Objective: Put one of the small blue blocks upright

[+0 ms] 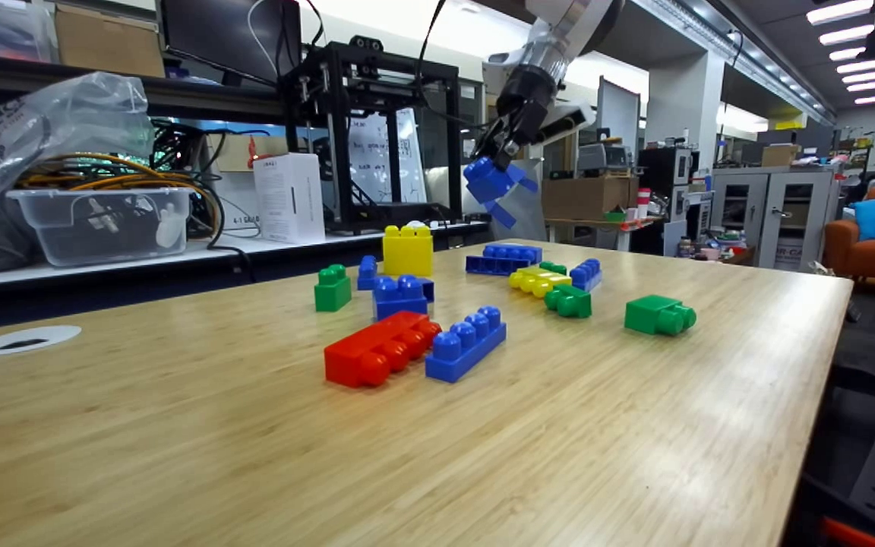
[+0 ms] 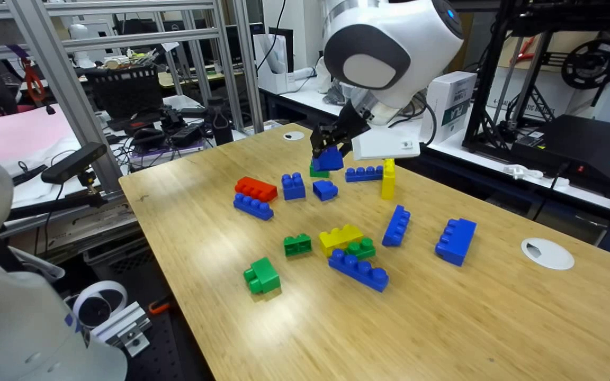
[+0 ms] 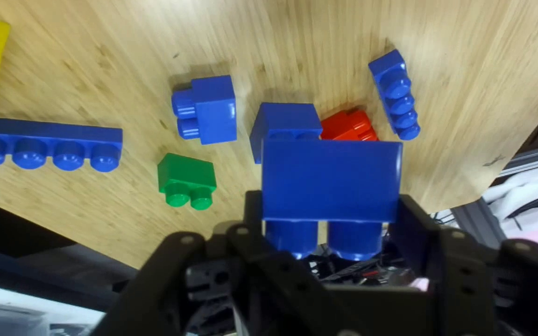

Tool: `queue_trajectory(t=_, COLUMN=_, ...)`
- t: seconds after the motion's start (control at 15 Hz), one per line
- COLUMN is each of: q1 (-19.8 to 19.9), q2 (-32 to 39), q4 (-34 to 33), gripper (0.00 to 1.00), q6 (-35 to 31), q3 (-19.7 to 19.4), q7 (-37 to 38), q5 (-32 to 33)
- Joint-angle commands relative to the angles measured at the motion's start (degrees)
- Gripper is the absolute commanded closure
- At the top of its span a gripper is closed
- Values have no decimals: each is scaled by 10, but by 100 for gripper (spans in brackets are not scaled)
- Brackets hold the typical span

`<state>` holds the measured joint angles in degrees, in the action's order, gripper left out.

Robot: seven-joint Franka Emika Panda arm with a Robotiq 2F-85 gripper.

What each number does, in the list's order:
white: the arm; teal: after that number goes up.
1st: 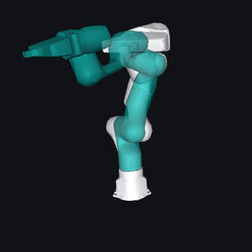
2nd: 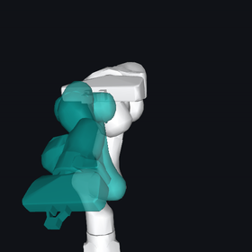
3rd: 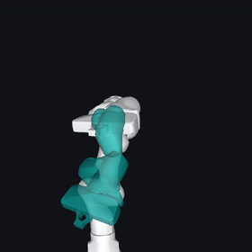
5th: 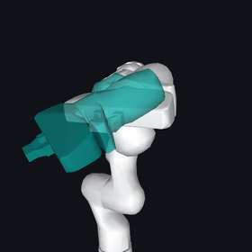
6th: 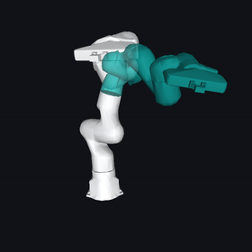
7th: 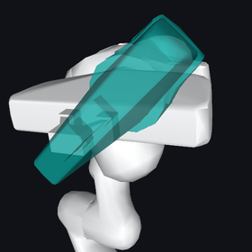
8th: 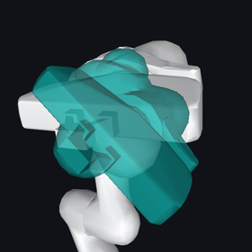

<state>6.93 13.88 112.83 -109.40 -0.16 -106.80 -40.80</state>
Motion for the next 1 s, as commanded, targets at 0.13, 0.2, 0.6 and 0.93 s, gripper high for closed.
queue_trajectory(t=0.13, q1=14, q2=82, q4=-76, gripper=56, q6=102, q3=11, q7=-119, q5=-15)
queue_trajectory(t=0.2, q1=14, q2=93, q4=-88, gripper=56, q6=114, q3=12, q7=-127, q5=-13)
queue_trajectory(t=0.6, q1=16, q2=156, q4=-129, gripper=56, q6=115, q3=20, q7=-169, q5=-17)
queue_trajectory(t=0.93, q1=20, q2=208, q4=-157, gripper=56, q6=108, q3=22, q7=-181, q5=-14)
